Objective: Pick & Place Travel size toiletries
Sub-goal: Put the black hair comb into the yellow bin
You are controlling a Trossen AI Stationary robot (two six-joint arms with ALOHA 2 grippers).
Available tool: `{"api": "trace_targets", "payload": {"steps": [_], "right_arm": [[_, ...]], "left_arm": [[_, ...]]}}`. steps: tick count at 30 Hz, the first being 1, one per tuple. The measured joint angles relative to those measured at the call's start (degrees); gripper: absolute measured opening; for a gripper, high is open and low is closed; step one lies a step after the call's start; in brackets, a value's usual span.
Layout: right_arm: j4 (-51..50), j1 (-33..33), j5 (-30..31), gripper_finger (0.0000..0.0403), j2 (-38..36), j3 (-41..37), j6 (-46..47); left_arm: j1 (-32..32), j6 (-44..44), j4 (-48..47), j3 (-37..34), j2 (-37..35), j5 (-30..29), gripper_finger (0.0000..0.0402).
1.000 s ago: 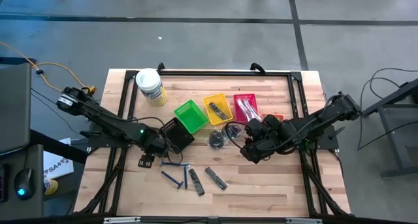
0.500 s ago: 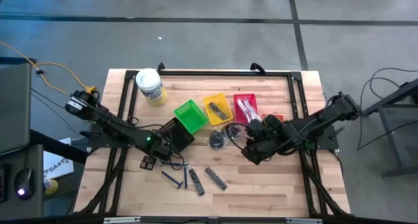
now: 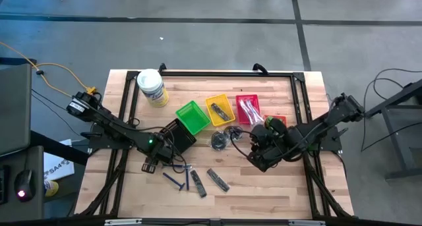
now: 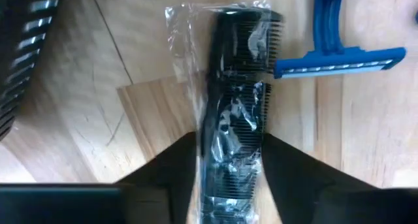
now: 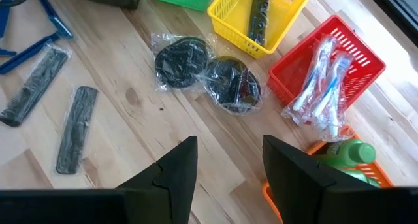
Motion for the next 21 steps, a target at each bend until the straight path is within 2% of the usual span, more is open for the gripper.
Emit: {"api": "trace_targets", "payload": {"steps": [4, 7, 21], "right_arm": [[0.0, 0.9, 1.0, 0.0164, 0.0, 0.0, 0.3], [0.0, 1.2, 1.0, 0.0164, 0.0, 0.0, 0.3], [-0.1, 1.3, 1.2, 0.0164, 0.0, 0.0, -1.0]], "left_arm": [[0.0, -0.7, 0.0, 0.0, 0.0, -0.1, 0.0115], [0.0, -2.1, 0.1, 0.0, 0.1, -0.3, 0.0104], [0.0, -4.3, -2.2, 1.9, 0.3, -0.8, 0.0116]]}}
